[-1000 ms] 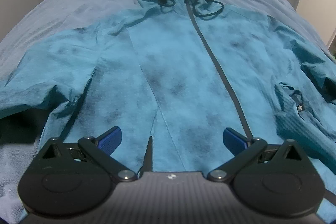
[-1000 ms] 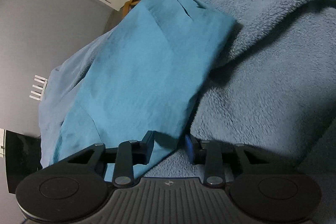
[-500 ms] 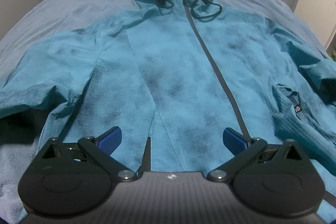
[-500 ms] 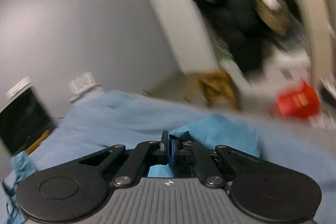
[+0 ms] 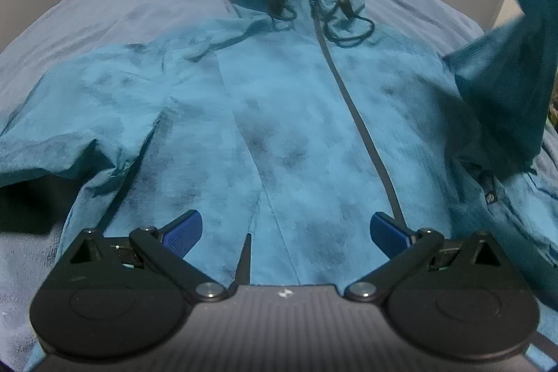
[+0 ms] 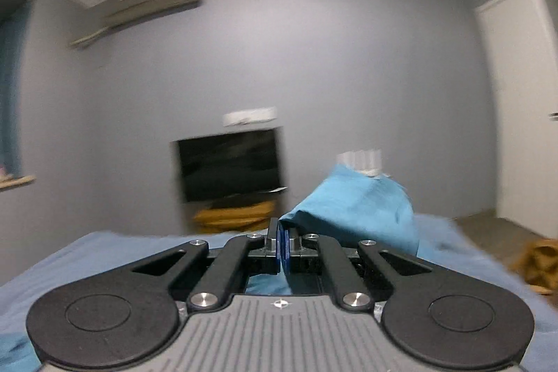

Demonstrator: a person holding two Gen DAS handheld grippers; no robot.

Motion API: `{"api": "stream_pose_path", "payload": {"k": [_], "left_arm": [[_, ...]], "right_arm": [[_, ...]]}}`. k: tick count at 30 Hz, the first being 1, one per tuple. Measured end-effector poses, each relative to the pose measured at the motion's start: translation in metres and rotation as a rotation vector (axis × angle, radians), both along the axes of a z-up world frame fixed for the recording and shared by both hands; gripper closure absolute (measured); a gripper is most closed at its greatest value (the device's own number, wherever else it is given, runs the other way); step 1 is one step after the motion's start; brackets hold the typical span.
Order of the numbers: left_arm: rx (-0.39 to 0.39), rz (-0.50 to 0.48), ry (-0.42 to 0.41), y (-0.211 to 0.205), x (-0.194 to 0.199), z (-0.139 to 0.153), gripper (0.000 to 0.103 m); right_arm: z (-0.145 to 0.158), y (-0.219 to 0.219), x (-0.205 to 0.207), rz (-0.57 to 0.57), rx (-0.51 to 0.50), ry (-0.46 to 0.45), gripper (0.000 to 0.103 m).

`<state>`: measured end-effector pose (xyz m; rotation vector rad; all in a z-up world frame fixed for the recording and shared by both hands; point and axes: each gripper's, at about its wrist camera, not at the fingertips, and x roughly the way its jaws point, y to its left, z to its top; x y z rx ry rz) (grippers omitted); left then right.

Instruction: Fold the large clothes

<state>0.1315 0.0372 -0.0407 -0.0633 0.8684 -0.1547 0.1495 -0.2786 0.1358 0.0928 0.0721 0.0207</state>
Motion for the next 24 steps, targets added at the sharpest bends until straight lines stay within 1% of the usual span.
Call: {"api": "stream_pose_path", "payload": {"k": [1,3,5,7,8,10,11,12,13,15,17,18,19,20,21,22,24], "left_arm": [[-0.006,0.006,-0.002,0.002,0.0,0.0,0.0],[-0.016,0.021,-0.014,0.007,0.0,0.002,0.0],[-0.022,0.032,-0.028,0.011,0.001,0.003,0.0],[-0.03,0.044,-0.028,0.015,0.002,0.004,0.0],[-0.039,0.049,-0.027,0.018,0.002,0.004,0.0],[-0.052,0.056,-0.029,0.022,0.003,0.004,0.0],[-0.058,0.061,-0.032,0.024,0.003,0.005,0.0],[-0.06,0.065,-0.034,0.025,0.003,0.005,0.0],[-0.063,0.067,-0.036,0.026,0.002,0.006,0.0],[-0.072,0.069,-0.037,0.027,0.001,0.007,0.0],[-0.073,0.069,-0.037,0.026,0.001,0.007,0.0],[-0.072,0.07,-0.035,0.026,0.001,0.007,0.0],[-0.07,0.069,-0.034,0.026,0.002,0.007,0.0],[-0.07,0.068,-0.032,0.025,0.002,0.007,0.0],[-0.069,0.067,-0.031,0.025,0.002,0.007,0.0],[-0.068,0.067,-0.031,0.025,0.002,0.006,0.0],[-0.07,0.072,-0.03,0.025,0.002,0.007,0.0]], "right_arm": [[-0.004,0.019,0.008,0.035,-0.006,0.017,0.1],[-0.022,0.054,0.025,0.095,-0.016,0.064,0.1],[-0.046,0.087,0.041,0.139,-0.041,0.131,0.1],[-0.074,0.114,0.055,0.182,-0.075,0.215,0.1],[-0.091,0.125,0.063,0.211,-0.086,0.274,0.1],[-0.115,0.181,0.059,0.265,-0.085,0.382,0.099],[-0.128,0.191,0.062,0.284,-0.081,0.433,0.098],[-0.136,0.191,0.067,0.289,-0.068,0.473,0.091],[-0.14,0.19,0.073,0.294,-0.038,0.498,0.086],[-0.146,0.171,0.077,0.315,0.049,0.529,0.065],[-0.143,0.157,0.074,0.295,0.089,0.525,0.063],[-0.147,0.145,0.083,0.28,0.109,0.525,0.062],[-0.146,0.136,0.077,0.268,0.137,0.528,0.061],[-0.147,0.131,0.08,0.257,0.175,0.532,0.059],[-0.156,0.125,0.095,0.247,0.209,0.537,0.058],[-0.161,0.12,0.099,0.236,0.249,0.547,0.058],[-0.164,0.113,0.094,0.235,0.335,0.579,0.058]]}}
